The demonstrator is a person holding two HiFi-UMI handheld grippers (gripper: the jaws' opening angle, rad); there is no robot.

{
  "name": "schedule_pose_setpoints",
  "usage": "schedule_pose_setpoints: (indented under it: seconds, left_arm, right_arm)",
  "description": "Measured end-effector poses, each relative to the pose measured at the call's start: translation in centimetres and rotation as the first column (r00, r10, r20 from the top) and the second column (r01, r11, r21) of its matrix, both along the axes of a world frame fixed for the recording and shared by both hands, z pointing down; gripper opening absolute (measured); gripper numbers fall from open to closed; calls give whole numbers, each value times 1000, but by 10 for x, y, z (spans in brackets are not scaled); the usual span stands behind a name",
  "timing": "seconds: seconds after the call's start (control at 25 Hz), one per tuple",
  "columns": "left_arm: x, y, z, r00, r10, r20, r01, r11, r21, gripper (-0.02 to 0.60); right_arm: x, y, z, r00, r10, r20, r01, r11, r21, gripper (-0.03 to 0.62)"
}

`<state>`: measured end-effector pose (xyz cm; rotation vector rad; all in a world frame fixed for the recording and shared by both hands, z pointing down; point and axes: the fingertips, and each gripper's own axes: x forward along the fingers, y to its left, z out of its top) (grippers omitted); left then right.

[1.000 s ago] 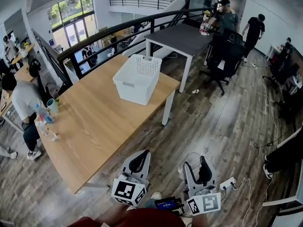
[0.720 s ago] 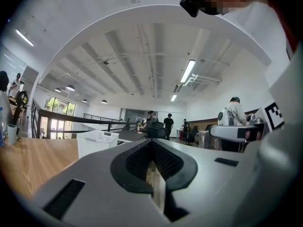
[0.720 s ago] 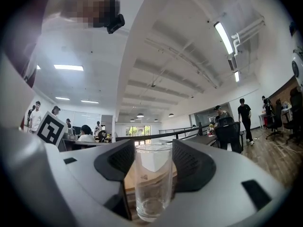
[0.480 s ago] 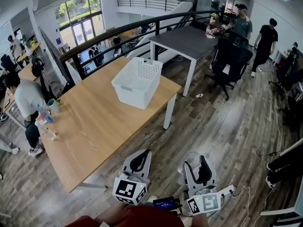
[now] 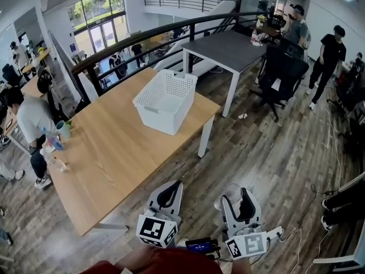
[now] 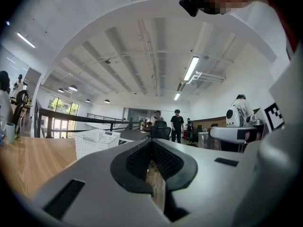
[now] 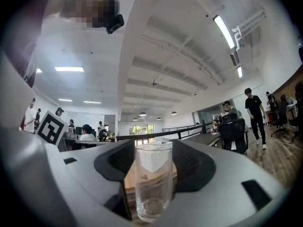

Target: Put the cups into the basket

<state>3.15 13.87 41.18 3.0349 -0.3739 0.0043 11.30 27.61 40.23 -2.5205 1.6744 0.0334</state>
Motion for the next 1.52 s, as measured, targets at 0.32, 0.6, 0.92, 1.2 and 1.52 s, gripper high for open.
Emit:
schedule_pose_setpoints:
  seconds: [0.32,0.6,0.92,1.2,1.52]
  left_arm:
    - [21,-31,2,1000,8,-13,-8,1000,-3,6]
    - [35,-67,4,1000,-4,-17,4,1000,-18,6]
    - [49,-119,4,1000,-16,-27,15,999,-31,6]
    - [69,-177,-1,999,-8,-35,7,1000,-30,6]
    - [87,-234,-3,999,4,-41,-6,999,-50,6]
  right_arm:
    - [19,-29,2,1000,11,-6,-11,1000,-9,255]
    - [34,-65,5,1000,3,-5,-4,1000,-26,253]
    - [52,-120,6,1000,-7,-6,7,999,-44,255]
    - [69,-180,-4,1000,-7,-26,6,999,-52,253]
    - [82,-233,-9,1000,5,-27,-7,997,-75,253]
